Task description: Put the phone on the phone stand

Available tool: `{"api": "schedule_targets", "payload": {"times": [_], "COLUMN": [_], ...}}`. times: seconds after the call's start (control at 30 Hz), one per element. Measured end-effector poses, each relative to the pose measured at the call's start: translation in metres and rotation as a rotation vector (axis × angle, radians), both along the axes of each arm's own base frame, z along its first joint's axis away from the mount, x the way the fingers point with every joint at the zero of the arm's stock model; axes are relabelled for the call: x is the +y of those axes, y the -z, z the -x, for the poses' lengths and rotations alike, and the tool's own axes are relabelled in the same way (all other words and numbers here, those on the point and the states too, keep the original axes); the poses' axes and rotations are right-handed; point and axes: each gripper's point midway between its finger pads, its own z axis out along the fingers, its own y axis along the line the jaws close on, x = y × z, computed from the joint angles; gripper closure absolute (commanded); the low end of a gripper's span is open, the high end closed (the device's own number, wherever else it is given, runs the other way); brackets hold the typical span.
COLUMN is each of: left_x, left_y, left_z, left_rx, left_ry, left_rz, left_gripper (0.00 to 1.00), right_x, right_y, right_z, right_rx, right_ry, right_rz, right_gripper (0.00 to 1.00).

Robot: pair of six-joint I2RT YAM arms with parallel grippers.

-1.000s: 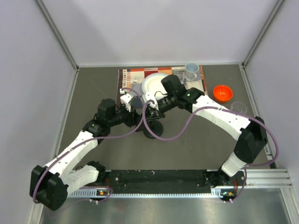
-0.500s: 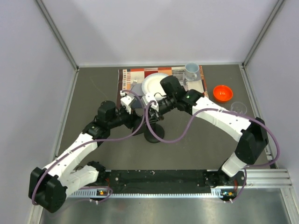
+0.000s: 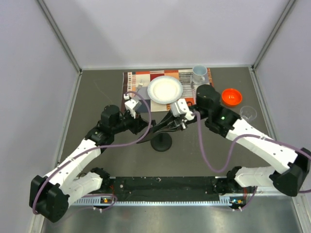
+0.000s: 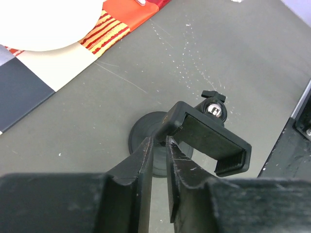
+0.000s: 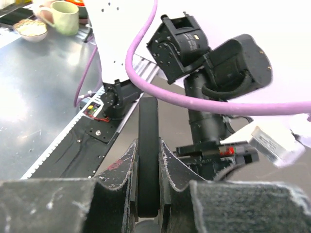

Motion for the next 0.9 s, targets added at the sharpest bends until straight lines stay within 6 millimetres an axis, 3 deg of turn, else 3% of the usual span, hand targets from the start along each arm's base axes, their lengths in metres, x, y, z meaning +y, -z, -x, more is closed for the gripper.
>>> {"api": "schedule_targets", "payload": {"times": [0.17,0.33,0.43,0.63,0.9], "left_x": [0.004,0.004,0.001,-0.004,-0.008], "left_y": [-0.007,-0.011,-0.006,0.019,0.012], "left_z": [0.001,0.003,0.004,0.000,0.000], "left_rx": [-0.020,-0.035,-0.023,0.033,-0.004], "left_ry": [-0.014,-0.009,0.012,0.045,0.083], "left_rz": [0.006,0.011,0.004,-0.044,-0.047], "left_gripper": [0.61,0.61,0.63,0.65,0.68], "right_x": [-0.026,-0.075,-0.091,-0.108,-0.114], "right_y": [-0.014,-0.015,-0.012,-0.005,0.011], "right_z": [-0.009,-0.034,-0.034,-0.020,-0.010], "right_rx": [-0.006,0.042,0.064,0.092,0.122], "right_ry": [0.194,0.482,0.562,0.599,0.587], "right_rz": [-0.026,-0.057,-0.070,-0.078,-0.049], "right_gripper": [1.00,1.00,1.00,1.00,1.00]}}
